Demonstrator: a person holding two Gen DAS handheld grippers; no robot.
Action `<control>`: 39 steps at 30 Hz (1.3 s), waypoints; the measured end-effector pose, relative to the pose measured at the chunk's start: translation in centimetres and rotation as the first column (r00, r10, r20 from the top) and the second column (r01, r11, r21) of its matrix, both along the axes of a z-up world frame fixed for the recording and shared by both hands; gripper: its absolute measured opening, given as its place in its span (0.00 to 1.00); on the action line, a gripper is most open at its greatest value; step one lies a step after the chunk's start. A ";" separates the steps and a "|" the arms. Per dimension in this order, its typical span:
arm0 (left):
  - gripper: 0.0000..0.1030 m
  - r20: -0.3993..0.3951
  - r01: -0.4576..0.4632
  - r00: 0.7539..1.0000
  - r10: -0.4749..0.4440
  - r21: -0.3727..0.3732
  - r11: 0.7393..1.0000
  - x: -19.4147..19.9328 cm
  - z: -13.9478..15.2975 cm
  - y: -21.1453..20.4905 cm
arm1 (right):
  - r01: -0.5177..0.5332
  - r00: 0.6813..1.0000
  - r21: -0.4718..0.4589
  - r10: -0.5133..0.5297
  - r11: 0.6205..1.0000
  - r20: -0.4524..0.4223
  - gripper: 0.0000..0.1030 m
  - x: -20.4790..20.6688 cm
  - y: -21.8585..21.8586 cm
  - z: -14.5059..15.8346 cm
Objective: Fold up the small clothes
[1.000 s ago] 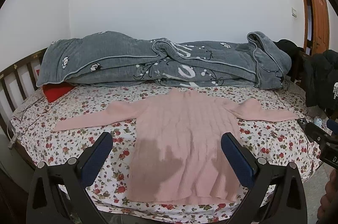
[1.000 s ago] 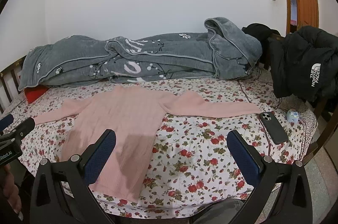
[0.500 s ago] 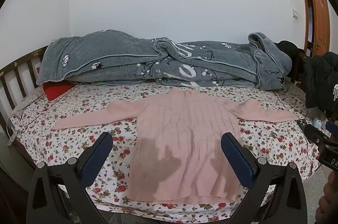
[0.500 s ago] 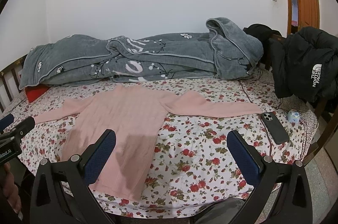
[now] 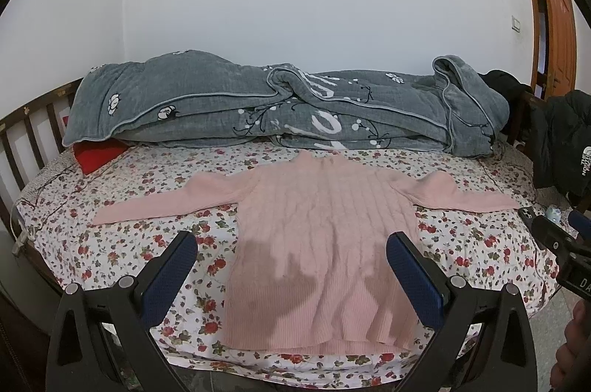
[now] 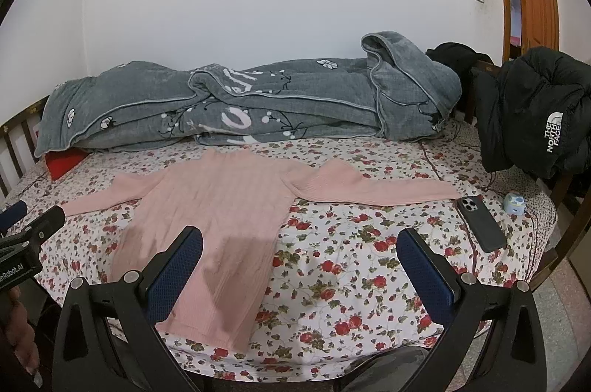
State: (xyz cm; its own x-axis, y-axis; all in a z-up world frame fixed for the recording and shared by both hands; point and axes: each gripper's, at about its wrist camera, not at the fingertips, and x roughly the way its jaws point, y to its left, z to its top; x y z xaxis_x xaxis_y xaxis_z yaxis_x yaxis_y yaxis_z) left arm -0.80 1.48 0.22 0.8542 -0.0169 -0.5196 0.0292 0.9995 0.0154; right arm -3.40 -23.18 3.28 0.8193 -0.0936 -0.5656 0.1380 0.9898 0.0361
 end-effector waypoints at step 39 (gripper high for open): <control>1.00 0.011 0.007 1.000 -0.007 0.004 1.000 0.4 -0.1 0.2 | -0.003 1.000 -0.008 0.003 1.000 0.010 1.00 0.0 1.0 0.1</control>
